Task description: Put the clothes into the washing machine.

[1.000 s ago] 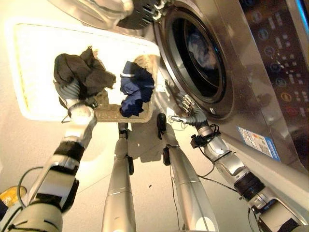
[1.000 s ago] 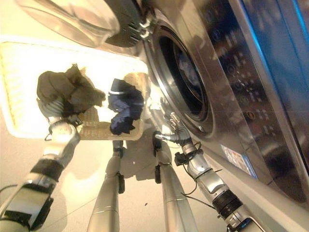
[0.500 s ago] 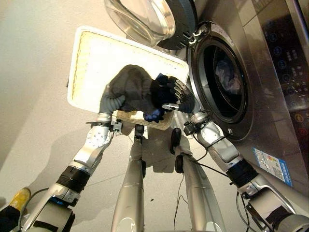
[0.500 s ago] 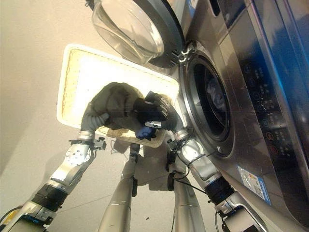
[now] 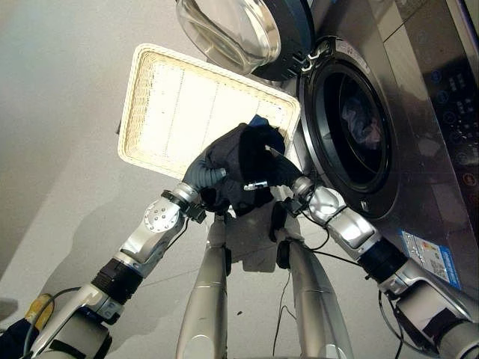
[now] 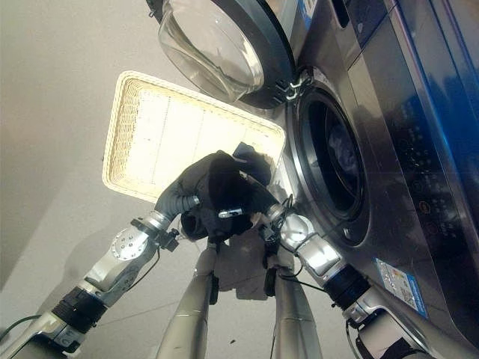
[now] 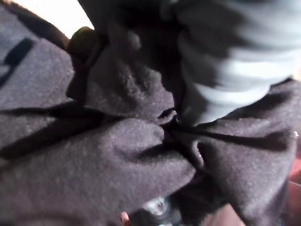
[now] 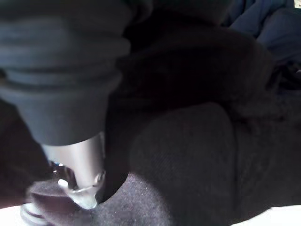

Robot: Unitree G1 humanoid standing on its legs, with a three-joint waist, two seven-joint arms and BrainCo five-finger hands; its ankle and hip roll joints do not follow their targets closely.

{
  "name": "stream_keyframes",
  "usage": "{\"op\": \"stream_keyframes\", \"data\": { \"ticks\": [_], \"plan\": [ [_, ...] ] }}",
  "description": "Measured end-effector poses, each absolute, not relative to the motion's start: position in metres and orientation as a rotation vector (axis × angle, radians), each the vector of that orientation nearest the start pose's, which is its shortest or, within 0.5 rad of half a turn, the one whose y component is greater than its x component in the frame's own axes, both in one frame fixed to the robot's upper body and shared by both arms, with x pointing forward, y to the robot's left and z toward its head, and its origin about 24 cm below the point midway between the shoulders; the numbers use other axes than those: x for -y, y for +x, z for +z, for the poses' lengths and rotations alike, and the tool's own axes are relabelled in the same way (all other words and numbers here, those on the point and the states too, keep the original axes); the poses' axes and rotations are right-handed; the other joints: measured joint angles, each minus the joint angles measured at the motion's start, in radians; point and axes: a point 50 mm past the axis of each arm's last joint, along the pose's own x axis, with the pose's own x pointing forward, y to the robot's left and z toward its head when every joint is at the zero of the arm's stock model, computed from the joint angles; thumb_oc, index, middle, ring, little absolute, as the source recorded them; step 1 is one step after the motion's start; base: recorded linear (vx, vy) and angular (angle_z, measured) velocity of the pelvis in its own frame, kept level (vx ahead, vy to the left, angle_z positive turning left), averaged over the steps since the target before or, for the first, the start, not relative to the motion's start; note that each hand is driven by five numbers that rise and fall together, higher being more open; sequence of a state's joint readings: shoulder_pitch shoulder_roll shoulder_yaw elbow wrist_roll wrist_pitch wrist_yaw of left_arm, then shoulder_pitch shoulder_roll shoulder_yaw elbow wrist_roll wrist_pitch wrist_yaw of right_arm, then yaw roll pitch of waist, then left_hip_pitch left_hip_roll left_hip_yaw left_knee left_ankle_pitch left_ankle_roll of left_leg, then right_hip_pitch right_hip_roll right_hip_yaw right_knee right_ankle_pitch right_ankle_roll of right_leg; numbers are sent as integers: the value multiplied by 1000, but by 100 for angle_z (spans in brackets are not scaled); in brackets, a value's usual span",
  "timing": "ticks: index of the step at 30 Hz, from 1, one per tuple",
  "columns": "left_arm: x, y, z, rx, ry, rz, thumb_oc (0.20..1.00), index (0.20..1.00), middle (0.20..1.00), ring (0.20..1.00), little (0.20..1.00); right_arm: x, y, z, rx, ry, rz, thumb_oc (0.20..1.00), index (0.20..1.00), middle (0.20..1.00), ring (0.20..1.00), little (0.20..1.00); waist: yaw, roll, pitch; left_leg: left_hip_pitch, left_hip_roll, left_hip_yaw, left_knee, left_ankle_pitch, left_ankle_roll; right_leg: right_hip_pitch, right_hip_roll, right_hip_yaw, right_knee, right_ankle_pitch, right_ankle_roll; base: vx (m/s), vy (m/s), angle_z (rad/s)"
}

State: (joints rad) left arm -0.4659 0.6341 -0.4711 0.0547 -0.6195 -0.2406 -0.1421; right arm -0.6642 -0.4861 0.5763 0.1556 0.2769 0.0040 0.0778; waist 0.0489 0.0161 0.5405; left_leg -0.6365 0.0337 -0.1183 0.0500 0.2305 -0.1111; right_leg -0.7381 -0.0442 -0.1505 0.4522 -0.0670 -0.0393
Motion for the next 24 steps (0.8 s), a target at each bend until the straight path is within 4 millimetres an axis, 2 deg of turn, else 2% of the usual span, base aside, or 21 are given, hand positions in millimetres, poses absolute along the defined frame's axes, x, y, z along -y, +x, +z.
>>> {"op": "stream_keyframes", "data": {
  "ticks": [10, 12, 13, 14, 15, 20, 21, 22, 23, 24],
  "plan": [
    [-125, 299, 139, 290, 57, -723, 200, 200, 200, 200, 200, 82, 328, 129, 86, -492, 723, 1000, 1000, 1000, 1000, 1000, -3, 0, 0, 0, 1, 2, -1, -1, -2, 0, -2, 0, -4, 0, 0, 0, 0, 0],
    [-122, 298, 136, 271, 44, -741, 200, 200, 200, 200, 200, 83, 327, 124, 38, -461, 745, 1000, 1000, 1000, 1000, 1000, -4, 0, 0, 0, 1, 2, -1, -1, -2, 0, -2, 0, -4, 0, 0, 0, 0, 0],
    [-122, 298, 135, 265, 32, -744, 200, 200, 200, 200, 200, 82, 326, 123, 21, -441, 753, 752, 752, 752, 752, 752, -5, 0, 0, 0, 1, 2, -1, -2, -2, 0, -2, 1, -4, 0, 0, 0, 0, 0],
    [-121, 298, 135, 264, 29, -746, 200, 200, 200, 200, 200, 82, 326, 121, 9, -418, 759, 385, 385, 385, 385, 385, -5, 0, 0, 0, 1, 3, -1, -2, -2, 0, -2, 1, -4, 0, 0, 0, 0, 0],
    [-120, 297, 134, 259, 23, -751, 200, 200, 200, 200, 200, 81, 326, 120, -2, -393, 764, 200, 200, 200, 200, 200, -6, 0, 0, 0, 1, 3, -1, -2, -2, 0, -2, 1, -4, 0, 0, 0, 0, 0],
    [-114, 296, 131, 243, -21, -766, 200, 200, 200, 200, 200, 79, 320, 104, -88, -243, 781, 200, 200, 200, 200, 200, -9, 0, 0, 0, 1, 7, -1, -4, -1, -1, -2, 2, -14, 1, 0, -3, 4, -1],
    [-113, 296, 128, 235, -26, -762, 448, 448, 448, 448, 448, 78, 319, 99, -105, -206, 784, 200, 200, 200, 200, 200, -9, 0, 0, -1, 1, 8, -1, -5, 0, -1, -2, 3, -14, 1, 0, 0, 0, 0],
    [-113, 296, 128, 235, -28, -756, 608, 608, 608, 608, 608, 77, 319, 98, -113, -194, 784, 200, 200, 200, 200, 200, -9, 0, 0, -1, 1, 8, -1, -5, 0, -1, -2, 3, -14, 1, 0, 0, 0, 0],
    [-112, 296, 126, 228, -29, -746, 1000, 1000, 1000, 1000, 1000, 77, 318, 95, -125, -178, 783, 200, 200, 200, 200, 200, -10, 0, 0, -2, 1, 8, -1, -5, 0, -1, 0, 3, -15, 2, 1, 0, 0, 0],
    [-110, 296, 125, 224, -36, -722, 1000, 1000, 1000, 1000, 1000, 78, 319, 92, -133, -173, 775, 200, 200, 200, 200, 200, -9, 0, 0, -2, 1, 8, -1, -5, 0, -1, 0, 4, -16, 2, 1, 0, 0, 0]
  ]
}}
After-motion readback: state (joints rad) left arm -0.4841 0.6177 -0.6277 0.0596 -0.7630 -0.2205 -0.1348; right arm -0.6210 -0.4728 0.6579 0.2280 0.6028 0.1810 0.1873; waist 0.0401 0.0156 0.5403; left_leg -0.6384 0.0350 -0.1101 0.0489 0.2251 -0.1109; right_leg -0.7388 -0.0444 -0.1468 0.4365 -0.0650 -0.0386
